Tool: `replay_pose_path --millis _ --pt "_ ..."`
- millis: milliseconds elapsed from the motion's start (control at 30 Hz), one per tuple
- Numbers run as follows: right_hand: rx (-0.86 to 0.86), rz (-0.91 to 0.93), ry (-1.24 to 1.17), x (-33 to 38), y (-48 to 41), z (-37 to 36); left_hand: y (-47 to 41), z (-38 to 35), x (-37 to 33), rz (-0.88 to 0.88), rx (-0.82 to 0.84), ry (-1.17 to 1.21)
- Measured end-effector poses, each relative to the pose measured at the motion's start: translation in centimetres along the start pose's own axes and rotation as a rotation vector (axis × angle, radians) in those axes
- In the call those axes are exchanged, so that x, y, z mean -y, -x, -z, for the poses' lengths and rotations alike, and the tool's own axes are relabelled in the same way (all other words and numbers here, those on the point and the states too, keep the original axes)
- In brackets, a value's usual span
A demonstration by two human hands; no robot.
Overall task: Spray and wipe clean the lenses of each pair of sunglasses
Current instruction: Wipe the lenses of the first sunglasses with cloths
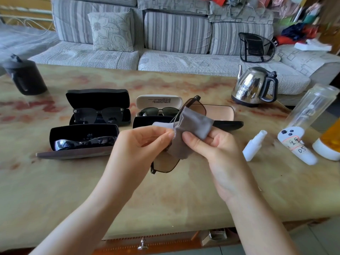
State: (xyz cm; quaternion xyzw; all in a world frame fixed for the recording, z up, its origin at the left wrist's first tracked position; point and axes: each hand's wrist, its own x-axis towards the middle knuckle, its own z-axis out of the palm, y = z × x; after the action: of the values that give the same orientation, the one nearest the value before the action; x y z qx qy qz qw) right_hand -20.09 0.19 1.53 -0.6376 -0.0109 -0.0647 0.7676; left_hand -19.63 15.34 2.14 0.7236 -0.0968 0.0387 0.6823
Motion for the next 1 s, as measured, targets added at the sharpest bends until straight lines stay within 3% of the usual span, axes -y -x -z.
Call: replay_pose_path --millis 267,467,700,800,900,1000 --pt "-0.037 0.038 0.063 -0.1 -0.4 0.5 0.0 -0.1 -0.1 -0.019 0.023 -0.039" --pt "0.036 0.037 0.126 -0.1 -0.8 1.4 0.1 -0.2 -0.1 0.032 0.014 0.022" --pt "0.212 0.146 0.403 1.4 0.2 3.4 -0.7 1.1 -0.3 0.111 -0.057 0.180" --pt "0.265 0.125 0.682 1.2 0.4 3.4 -0.8 1.3 -0.2 0.113 -0.072 0.198" --pt "0.351 0.072 0.500 0.8 0.5 2.0 -0.8 1.1 -0.1 0.130 -0.045 0.202" --pt "0.323 0.023 0.260 0.5 0.8 0.8 -0.4 0.6 -0.1 0.153 0.017 0.237"
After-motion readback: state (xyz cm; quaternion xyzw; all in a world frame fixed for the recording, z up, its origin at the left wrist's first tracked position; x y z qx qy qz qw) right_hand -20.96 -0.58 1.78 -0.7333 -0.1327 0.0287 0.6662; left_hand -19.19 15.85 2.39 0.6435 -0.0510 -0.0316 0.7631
